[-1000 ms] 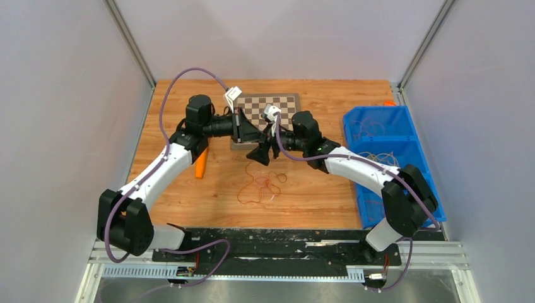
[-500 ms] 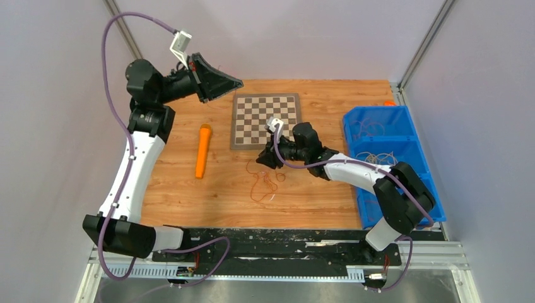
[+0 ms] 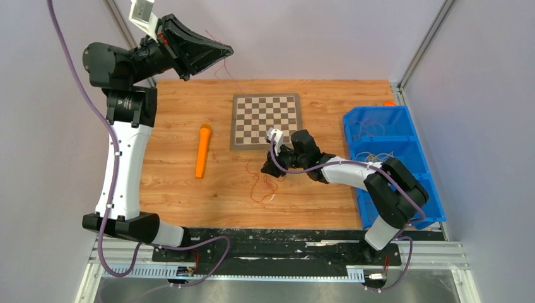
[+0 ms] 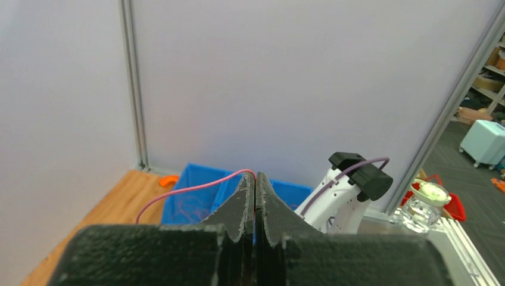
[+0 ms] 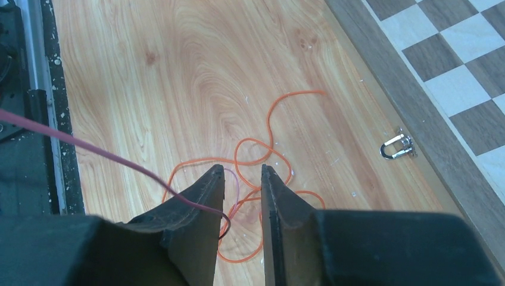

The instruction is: Untangle the cables

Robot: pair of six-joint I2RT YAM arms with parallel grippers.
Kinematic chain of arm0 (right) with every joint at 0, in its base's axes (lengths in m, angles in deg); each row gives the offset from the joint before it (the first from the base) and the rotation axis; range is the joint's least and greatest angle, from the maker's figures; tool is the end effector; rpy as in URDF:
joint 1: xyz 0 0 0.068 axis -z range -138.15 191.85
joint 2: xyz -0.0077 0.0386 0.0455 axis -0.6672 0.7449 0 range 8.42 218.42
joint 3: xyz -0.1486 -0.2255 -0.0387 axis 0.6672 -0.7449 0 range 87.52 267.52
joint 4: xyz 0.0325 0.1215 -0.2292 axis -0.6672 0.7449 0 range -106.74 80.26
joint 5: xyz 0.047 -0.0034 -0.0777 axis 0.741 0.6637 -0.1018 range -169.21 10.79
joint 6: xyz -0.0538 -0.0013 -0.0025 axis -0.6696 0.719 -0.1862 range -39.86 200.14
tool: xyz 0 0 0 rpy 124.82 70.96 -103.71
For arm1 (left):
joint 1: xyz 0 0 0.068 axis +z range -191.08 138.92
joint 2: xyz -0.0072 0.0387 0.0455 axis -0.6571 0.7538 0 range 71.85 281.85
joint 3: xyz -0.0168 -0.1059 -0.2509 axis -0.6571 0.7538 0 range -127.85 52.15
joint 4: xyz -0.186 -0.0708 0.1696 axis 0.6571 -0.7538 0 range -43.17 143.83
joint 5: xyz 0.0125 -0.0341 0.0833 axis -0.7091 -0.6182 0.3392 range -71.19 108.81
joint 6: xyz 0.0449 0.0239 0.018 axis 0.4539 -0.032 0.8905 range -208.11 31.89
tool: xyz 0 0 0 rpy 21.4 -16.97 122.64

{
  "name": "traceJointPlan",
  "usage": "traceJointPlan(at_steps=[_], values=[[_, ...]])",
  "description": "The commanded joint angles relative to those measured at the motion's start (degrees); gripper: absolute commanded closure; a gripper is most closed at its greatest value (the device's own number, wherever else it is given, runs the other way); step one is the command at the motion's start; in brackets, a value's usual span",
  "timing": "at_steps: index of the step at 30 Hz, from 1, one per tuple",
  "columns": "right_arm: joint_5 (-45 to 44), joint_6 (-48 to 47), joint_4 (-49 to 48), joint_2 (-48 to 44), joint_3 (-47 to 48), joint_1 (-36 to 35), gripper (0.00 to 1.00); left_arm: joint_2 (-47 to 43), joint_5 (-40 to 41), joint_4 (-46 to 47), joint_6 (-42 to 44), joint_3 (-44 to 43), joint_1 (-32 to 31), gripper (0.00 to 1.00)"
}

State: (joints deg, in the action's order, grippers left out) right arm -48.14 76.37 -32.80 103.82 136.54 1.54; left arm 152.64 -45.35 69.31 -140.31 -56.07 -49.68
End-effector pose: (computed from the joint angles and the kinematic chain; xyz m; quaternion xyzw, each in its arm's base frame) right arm 0.2531 0.2387 0.1877 -0.4371 0.7247 0.3709 0.3823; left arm 0.2258 -0.0665 0.6011 0.3263 0.4951 -0.5760 0.5626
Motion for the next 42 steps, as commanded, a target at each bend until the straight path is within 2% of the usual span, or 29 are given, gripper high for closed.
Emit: traceJointPlan(at_steps=[1, 3, 8, 11, 14, 19, 22, 26, 29, 31, 33, 35, 37, 40, 42], values=[[0.4, -1.9, 2.2, -1.1, 1.6, -0.1, 0.72, 0.3, 0.3, -0.3, 0.8, -5.1, 0.3, 1.0], [1.9, -2.3, 6.5, -3.1, 4.0, 0.0, 0.74, -1.2, 0.4, -0.2, 0.5, -1.8, 0.3, 1.0], [5.2, -3.1, 14.3, -11.9, 9.8, 0.0, 0.86, -5.0, 3.0, 0.3, 1.6, 14.6, 0.4, 1.0], [7.5, -2.9, 18.6, -18.1, 12.2, -0.1, 0.99, -7.6, 7.2, -5.9, 7.7, 24.4, 0.4, 1.0], [8.7, -1.1, 18.8, -23.5, 14.7, -0.2, 1.0, -8.3, 12.0, -11.9, 11.4, 31.2, 0.3, 1.0], [5.0, 0.8, 20.3, -26.3, 24.2, -0.1, 1.0, -6.9, 11.1, -13.2, 11.9, 41.5, 0.1, 1.0], [1.0, -0.6, 20.4, -26.8, 27.1, -0.1, 1.0, -6.9, 10.5, -13.9, 14.2, 43.4, -0.6, 1.0], [-2.1, -1.0, 20.5, -27.7, 24.5, 0.0, 1.0, -7.9, 9.3, -16.6, 18.5, 43.2, -2.6, 1.0], [0.0, 5.1, 20.0, -28.0, 31.3, -0.1, 1.0, -9.8, 7.2, -10.1, 13.6, 42.4, -3.2, 1.0], [1.6, 5.2, 20.0, -27.2, 37.1, -0.2, 1.0, -11.6, 8.1, -5.9, 10.9, 40.4, -3.3, 1.0], [-0.2, 0.6, 22.5, -26.8, 32.8, -0.2, 1.0, -12.3, 9.5, -8.9, 14.3, 38.5, -3.4, 1.0], [-0.9, -3.6, 25.5, -25.3, 20.0, 1.2, 1.0, -11.9, 11.0, -13.0, 18.7, 39.2, -3.4, 1.0], [4.0, -4.5, 29.9, -19.9, 13.4, 2.9, 1.0, -10.8, 12.7, -18.9, 22.8, 41.4, -3.4, 1.0], [12.0, -2.5, 31.8, -17.8, 17.5, 2.8, 1.0, -8.4, 13.4, -26.7, 26.6, 43.1, -3.4, 1.0], [12.3, -2.4, 32.6, -18.5, 28.0, 3.0, 1.0, -9.3, 10.7, -26.8, 25.7, 44.1, -3.1, 1.0]])
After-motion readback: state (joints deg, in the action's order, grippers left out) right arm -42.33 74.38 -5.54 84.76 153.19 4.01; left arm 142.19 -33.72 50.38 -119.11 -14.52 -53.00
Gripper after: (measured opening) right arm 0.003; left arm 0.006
